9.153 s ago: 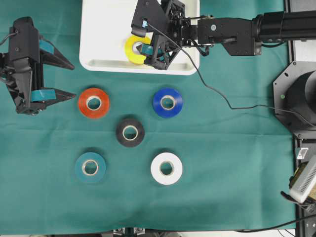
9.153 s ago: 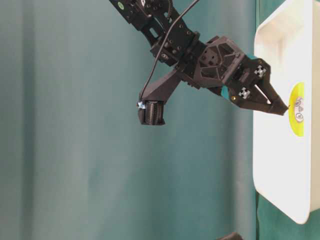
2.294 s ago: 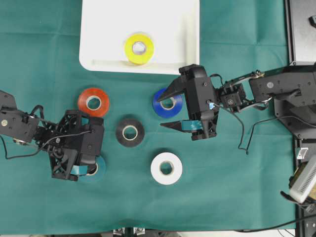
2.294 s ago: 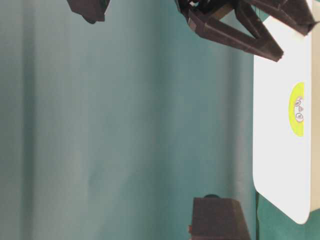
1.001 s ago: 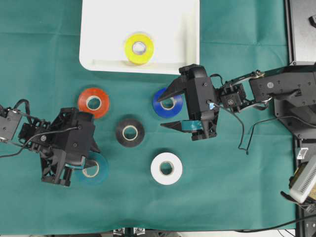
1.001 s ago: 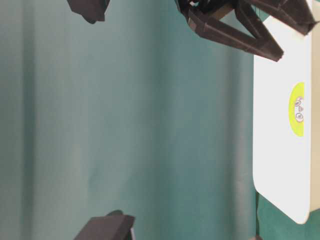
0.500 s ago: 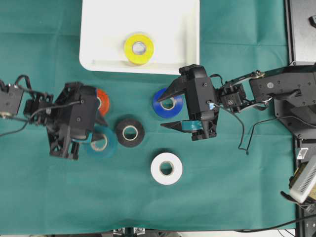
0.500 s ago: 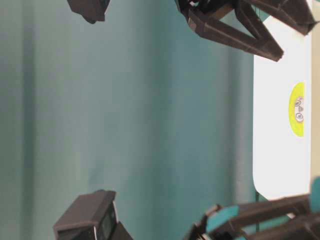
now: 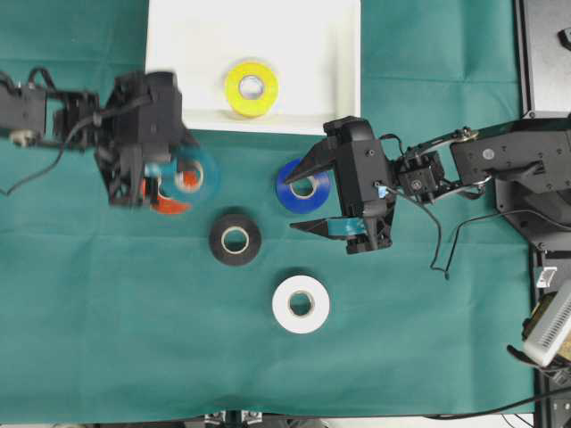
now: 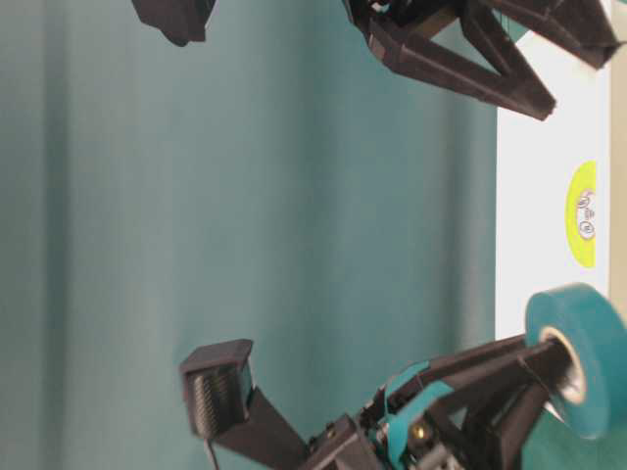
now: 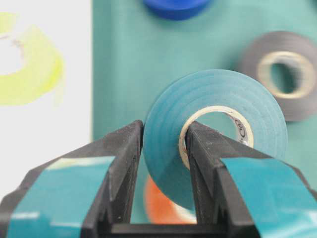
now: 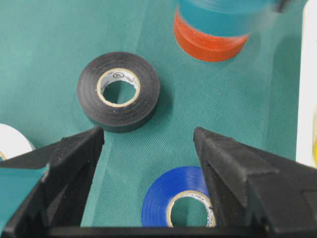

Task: Put the tape alternately from left to right into the white case.
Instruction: 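Carry the teal tape into the white tray and release it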

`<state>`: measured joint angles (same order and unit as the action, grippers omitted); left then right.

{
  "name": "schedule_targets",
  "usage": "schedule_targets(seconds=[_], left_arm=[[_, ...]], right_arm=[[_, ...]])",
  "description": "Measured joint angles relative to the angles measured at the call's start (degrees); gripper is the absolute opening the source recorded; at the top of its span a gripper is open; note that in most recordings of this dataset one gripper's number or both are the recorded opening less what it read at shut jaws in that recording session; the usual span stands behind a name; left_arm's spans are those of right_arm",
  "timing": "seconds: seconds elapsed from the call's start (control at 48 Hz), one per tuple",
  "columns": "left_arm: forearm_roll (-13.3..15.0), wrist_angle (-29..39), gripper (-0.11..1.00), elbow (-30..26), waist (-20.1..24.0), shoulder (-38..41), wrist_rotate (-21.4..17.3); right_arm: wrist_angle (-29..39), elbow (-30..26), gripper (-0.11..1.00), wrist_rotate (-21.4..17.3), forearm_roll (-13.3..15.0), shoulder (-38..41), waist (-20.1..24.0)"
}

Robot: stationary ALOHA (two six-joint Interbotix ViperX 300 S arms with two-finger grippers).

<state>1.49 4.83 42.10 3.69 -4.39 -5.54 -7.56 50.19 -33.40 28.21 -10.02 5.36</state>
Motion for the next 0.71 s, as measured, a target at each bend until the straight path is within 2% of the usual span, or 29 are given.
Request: schedule_targets(seconds=[0.292, 0.542, 0.709], left_arm=[[0.0, 0.0, -0.03, 0.09, 7.29, 0.0, -4.66], [0.0, 0.0, -0.03, 0.09, 10.81, 1.14, -6.33], [0.0, -0.44, -0.03, 0.0, 11.6, 2.29, -7.21]], right_arm=[[0.0, 0.0, 0.81, 0.0, -0.09, 0.0, 0.0], [0.0, 0.0, 0.81, -0.09, 0.0, 0.0, 0.0], [0.0, 0.0, 0.81, -0.09, 0.0, 0.0, 0.0]])
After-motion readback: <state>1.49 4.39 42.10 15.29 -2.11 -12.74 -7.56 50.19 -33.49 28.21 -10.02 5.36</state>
